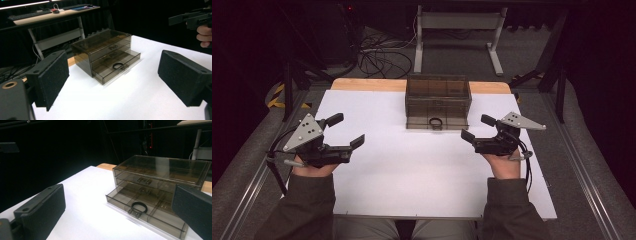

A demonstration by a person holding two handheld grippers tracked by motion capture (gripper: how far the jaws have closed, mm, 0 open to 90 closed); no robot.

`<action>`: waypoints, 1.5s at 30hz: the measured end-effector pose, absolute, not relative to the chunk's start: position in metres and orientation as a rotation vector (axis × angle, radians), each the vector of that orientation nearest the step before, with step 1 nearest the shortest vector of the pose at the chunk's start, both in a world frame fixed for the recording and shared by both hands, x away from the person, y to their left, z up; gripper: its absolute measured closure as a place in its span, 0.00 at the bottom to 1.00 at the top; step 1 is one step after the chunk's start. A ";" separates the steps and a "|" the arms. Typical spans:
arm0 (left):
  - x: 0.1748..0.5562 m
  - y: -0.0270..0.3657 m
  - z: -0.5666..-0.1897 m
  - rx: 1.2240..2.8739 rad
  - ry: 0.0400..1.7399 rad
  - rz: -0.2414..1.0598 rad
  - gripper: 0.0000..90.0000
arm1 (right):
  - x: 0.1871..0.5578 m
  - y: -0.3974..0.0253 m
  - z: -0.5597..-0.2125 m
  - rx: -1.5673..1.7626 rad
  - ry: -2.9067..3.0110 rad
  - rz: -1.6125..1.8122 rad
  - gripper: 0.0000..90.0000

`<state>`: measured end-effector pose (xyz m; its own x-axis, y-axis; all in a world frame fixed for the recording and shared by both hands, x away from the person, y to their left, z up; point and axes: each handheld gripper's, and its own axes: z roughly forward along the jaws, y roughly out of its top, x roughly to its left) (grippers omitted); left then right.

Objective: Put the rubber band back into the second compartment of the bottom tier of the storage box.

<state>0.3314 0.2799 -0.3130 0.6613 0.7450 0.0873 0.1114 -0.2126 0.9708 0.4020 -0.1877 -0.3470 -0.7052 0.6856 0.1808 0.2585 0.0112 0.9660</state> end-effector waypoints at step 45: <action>0.336 0.282 -0.318 1.729 0.723 0.683 0.11 | 0.396 -0.223 -0.341 0.911 1.897 1.829 0.00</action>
<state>0.3361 0.2819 -0.3182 0.6494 0.7553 0.0884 0.1310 -0.2256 0.9654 0.3957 -0.2233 -0.3410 -0.7312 0.6579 0.1804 0.2041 -0.0413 0.9781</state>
